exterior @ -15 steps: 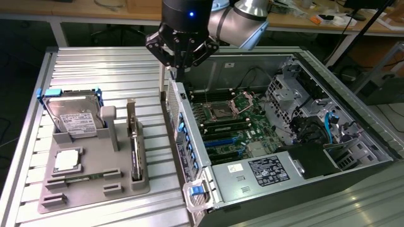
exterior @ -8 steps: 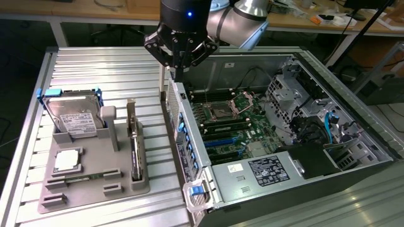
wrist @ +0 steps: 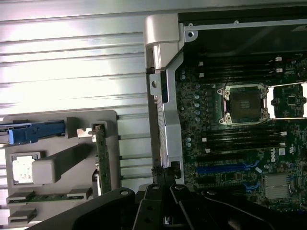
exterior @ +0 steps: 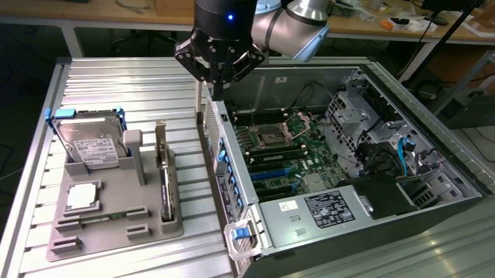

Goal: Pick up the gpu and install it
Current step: 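Reach for the gpu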

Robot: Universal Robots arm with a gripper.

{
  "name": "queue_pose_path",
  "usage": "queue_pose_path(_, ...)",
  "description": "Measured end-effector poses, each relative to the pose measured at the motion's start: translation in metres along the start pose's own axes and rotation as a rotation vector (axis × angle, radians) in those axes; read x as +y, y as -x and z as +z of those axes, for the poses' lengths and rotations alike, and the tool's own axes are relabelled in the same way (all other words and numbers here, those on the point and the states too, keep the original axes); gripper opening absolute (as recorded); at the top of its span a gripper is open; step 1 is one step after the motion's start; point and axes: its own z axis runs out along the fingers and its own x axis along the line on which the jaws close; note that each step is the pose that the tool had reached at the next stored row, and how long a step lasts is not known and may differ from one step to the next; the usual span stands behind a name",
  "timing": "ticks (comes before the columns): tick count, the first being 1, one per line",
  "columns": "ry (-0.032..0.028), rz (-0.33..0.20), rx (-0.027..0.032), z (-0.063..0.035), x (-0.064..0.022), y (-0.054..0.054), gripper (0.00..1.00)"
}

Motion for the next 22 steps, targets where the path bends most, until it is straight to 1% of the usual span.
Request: queue_pose_path(22, 0.0, 0.0, 0.0, -0.0002, -0.0007, -0.0083, 0.11)
